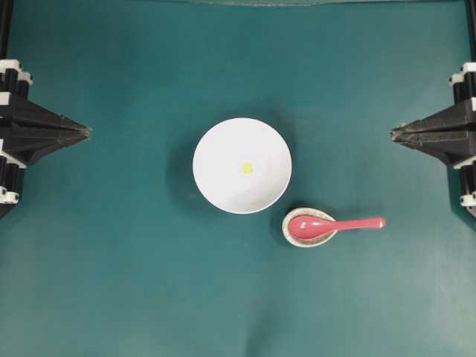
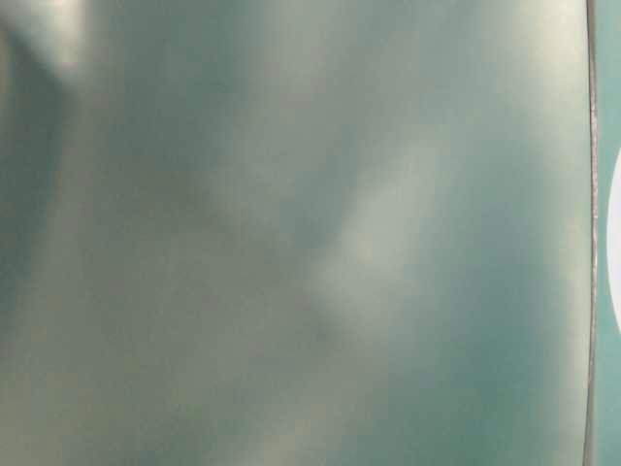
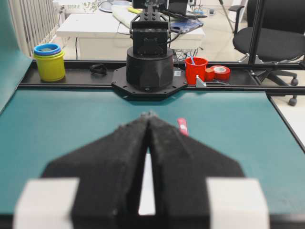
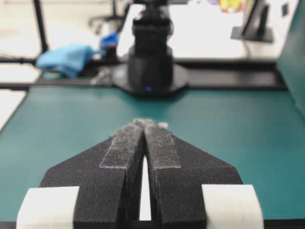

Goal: Scoop the yellow hexagonal prism block from the bowl with a spoon using the right arm.
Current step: 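Move the right gripper toward the red spoon handle, then close the right gripper on the red spoon's handle end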

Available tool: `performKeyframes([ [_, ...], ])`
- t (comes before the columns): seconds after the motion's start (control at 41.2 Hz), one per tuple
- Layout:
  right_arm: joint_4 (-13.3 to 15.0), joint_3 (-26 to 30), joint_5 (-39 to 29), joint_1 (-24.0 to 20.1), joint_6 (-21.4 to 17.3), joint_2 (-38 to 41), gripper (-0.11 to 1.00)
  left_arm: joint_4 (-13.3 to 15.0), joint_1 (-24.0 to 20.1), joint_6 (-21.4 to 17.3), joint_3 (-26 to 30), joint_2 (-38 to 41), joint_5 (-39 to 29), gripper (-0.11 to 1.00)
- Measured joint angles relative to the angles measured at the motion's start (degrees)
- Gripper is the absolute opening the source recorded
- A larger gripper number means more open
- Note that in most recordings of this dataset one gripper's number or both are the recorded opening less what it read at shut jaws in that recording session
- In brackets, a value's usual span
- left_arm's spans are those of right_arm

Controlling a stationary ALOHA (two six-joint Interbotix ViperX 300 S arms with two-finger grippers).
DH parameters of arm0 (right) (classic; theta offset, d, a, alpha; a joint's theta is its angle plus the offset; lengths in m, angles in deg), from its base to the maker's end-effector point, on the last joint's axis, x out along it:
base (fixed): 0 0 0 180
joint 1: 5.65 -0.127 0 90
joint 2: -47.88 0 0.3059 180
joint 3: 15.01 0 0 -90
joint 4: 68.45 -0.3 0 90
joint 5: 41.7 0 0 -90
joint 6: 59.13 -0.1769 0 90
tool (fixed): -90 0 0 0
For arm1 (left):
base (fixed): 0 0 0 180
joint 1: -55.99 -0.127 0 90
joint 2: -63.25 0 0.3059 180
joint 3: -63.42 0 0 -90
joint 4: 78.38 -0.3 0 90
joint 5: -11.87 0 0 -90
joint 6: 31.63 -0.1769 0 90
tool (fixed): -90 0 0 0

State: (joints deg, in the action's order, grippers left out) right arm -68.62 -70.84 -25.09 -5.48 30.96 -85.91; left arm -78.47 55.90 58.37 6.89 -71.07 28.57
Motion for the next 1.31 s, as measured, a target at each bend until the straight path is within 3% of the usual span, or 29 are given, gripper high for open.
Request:
performKeyframes([
  [0.315, 0.0, -1.1, -0.1, -2.5, -0.3, 6.6, 0.02, -0.4, -1.1, 0.0, 0.0, -0.5, -3.8, 0.01],
  [0.582, -1.5, -1.8, 4.0, -5.5, -0.4, 15.8, 0.43, -0.4, -1.1, -0.4, 0.0, -0.5, -3.9, 0.01],
  [0.703, -2.5, -3.2, 8.1, -6.5, -0.4, 20.1, 0.45, -0.5, -1.1, -0.4, 0.0, -0.5, -4.0, 0.01],
  [0.946, -7.4, -8.9, 23.2, -10.3, -0.6, 28.5, 0.45, -0.5, -1.1, -0.4, 0.0, -0.5, -4.4, 0.01],
  [1.309, -18.5, -12.7, 41.2, -21.4, -0.6, 43.2, 0.45, -0.5, -1.1, -0.4, 0.0, -0.5, -4.6, 0.01],
])
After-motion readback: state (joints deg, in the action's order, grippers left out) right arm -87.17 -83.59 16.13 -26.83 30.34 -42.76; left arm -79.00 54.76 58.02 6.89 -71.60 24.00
